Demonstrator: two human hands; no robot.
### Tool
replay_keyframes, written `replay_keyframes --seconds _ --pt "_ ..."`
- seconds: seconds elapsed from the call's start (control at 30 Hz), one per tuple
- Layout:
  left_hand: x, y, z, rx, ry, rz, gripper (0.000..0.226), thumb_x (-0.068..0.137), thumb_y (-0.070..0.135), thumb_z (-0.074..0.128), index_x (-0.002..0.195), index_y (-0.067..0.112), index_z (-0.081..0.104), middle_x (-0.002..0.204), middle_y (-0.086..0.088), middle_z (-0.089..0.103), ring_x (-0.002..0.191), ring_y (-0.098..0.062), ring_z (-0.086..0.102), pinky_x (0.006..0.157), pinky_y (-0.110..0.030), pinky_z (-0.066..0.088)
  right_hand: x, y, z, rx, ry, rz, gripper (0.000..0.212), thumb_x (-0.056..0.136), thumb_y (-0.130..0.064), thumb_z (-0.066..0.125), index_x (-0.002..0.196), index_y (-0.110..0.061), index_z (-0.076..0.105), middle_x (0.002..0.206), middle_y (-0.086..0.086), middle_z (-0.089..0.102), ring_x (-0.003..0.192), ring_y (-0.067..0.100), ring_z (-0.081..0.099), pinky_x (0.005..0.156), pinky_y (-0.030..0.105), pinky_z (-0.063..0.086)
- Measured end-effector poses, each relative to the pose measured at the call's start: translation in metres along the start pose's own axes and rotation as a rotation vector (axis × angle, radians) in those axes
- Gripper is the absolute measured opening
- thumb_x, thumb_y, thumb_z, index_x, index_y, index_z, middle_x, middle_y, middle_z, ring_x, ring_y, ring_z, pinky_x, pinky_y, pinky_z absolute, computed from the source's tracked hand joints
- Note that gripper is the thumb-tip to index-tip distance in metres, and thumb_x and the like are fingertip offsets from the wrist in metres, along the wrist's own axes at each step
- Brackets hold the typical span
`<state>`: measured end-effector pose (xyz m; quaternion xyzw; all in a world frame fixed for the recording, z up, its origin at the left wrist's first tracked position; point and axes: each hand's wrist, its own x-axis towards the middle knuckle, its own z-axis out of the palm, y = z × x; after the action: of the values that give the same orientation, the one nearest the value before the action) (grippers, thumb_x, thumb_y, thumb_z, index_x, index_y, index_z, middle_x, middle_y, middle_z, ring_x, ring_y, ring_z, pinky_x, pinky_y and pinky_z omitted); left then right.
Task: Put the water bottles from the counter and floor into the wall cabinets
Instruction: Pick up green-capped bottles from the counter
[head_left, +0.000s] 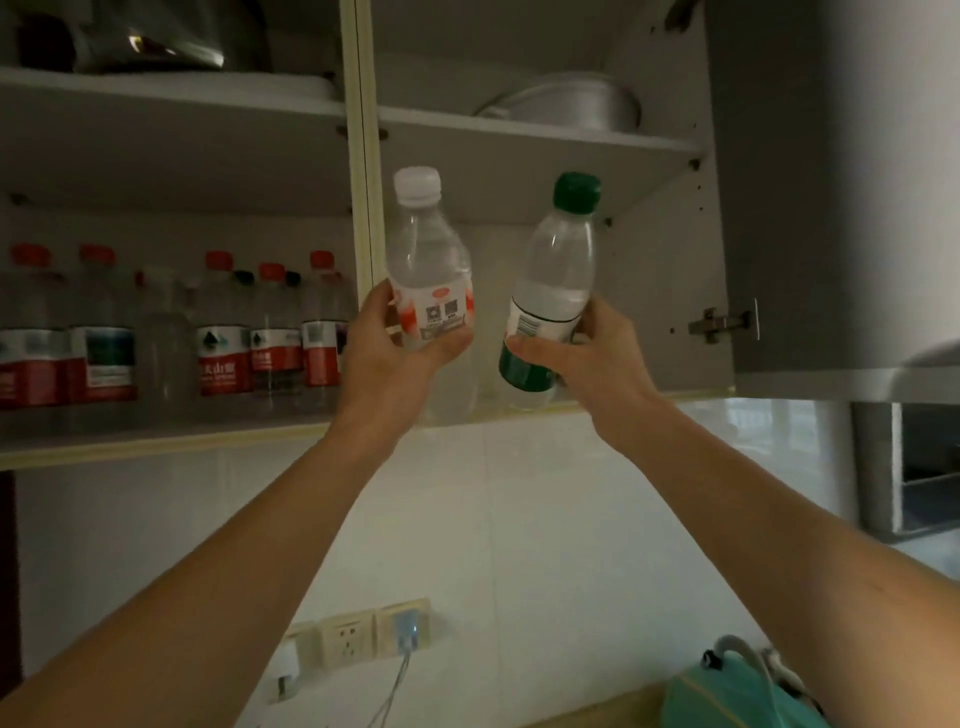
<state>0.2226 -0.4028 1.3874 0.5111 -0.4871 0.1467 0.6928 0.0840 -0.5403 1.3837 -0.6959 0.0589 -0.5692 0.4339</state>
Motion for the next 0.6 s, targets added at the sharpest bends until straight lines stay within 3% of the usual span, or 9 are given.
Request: replay_keyframes --seconds 0.17,0.3,0.47,0.6 --pt "0.043 -0.017 0.030 0.075 -0.040 -0.115 0.053 0.076 0.028 0.085 0.122 0.032 0.058 0.107 0.020 0.063 0.095 0.000 0.059 0.092 -0.033 0.049 0.048 0.027 -0.006 -0.009 -0.052 0.177 0.061 0.070 -0.018 0.090 0.122 -0.024 0.059 0.113 -0.004 0.070 0.105 0.023 0.067 0.087 0.051 0.057" --pt "0.066 -0.031 0.042 0.114 -0.064 -0.194 0.051 0.080 0.031 0.081 0.126 0.033 0.059 0.099 0.022 0.061 0.093 0.000 0.059 0.093 -0.039 0.052 0.076 0.039 -0.010 -0.028 -0.114 0.210 0.043 0.073 -0.024 0.088 0.101 -0.037 0.058 0.103 -0.010 0.067 0.098 0.021 0.065 0.075 0.042 0.054" --pt "0.086 -0.046 0.050 0.166 -0.135 -0.308 0.044 0.085 0.037 0.076 0.124 0.032 0.056 0.094 0.016 0.060 0.090 -0.009 0.061 0.067 -0.030 0.049 0.104 0.052 -0.005 -0.134 -0.186 0.290 0.037 0.073 -0.038 0.087 0.087 -0.038 0.053 0.093 -0.011 0.064 0.085 0.013 0.062 0.065 0.035 0.052" --pt "0.099 -0.063 0.059 0.220 -0.166 -0.346 0.053 0.087 0.040 0.073 0.133 0.025 0.052 0.119 0.001 0.063 0.094 -0.013 0.060 0.067 -0.031 0.049 0.117 0.066 0.004 -0.202 -0.203 0.306 0.034 0.077 -0.042 0.083 0.086 -0.039 0.050 0.097 -0.005 0.065 0.090 0.017 0.064 0.079 0.045 0.058"
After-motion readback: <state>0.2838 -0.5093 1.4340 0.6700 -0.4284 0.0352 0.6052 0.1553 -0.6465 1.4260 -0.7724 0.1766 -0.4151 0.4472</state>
